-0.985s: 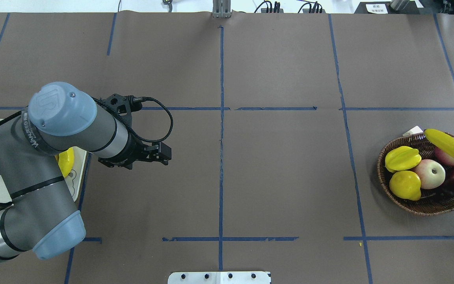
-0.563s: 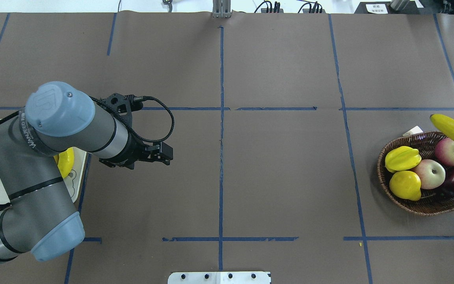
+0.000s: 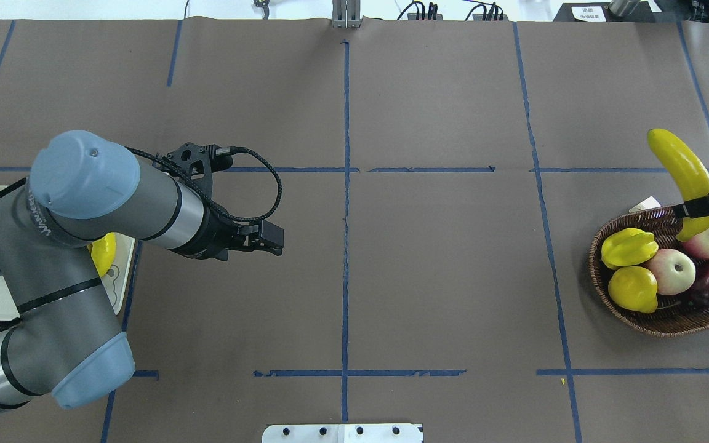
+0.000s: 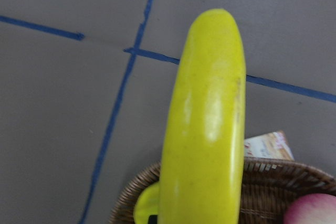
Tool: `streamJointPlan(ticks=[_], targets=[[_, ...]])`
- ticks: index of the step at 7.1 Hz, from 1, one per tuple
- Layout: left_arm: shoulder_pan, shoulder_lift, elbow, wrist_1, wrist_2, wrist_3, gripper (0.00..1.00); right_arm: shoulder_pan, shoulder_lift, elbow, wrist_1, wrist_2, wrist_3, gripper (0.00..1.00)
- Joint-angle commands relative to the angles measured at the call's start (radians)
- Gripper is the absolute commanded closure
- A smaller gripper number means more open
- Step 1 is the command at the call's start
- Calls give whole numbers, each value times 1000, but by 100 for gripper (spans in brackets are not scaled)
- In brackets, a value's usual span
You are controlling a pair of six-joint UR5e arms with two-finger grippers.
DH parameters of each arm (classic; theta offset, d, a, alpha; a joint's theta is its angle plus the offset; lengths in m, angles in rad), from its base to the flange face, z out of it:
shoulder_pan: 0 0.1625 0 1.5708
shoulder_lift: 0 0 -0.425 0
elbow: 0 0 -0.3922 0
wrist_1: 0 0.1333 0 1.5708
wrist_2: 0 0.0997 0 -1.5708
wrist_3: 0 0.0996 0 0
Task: Transfer all bananas from basket to plate
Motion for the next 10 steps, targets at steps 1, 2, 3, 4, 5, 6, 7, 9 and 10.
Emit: streamJointPlan(ticks=[1,2,3,4,5,6,7,9,10], targets=[[0,-14,2,-22,1,-37,0,-124,115,-15,141,5,364,91],[2,-31,4,-23,1,-77,0,-186,166,-34,228,-23,507,91],[2,-51,10,-40,3,-111,0,-258,189,-45,322,-94,633,91],[2,-63,40,-116,7,-152,0,-350,208,-62,412,-205,725,91],[2,-78,104,-258,9,-244,0,-433,264,-105,483,-321,807,91],[2,-100,173,-392,29,-340,0,-506,325,-145,531,-416,870,91],[2,-139,209,-439,64,-411,0,-571,355,-159,559,-498,908,91],[2,-225,267,-442,67,-481,1,-759,361,-174,681,-721,947,91],[3,-235,290,-445,69,-481,1,-824,364,-177,709,-802,949,91]])
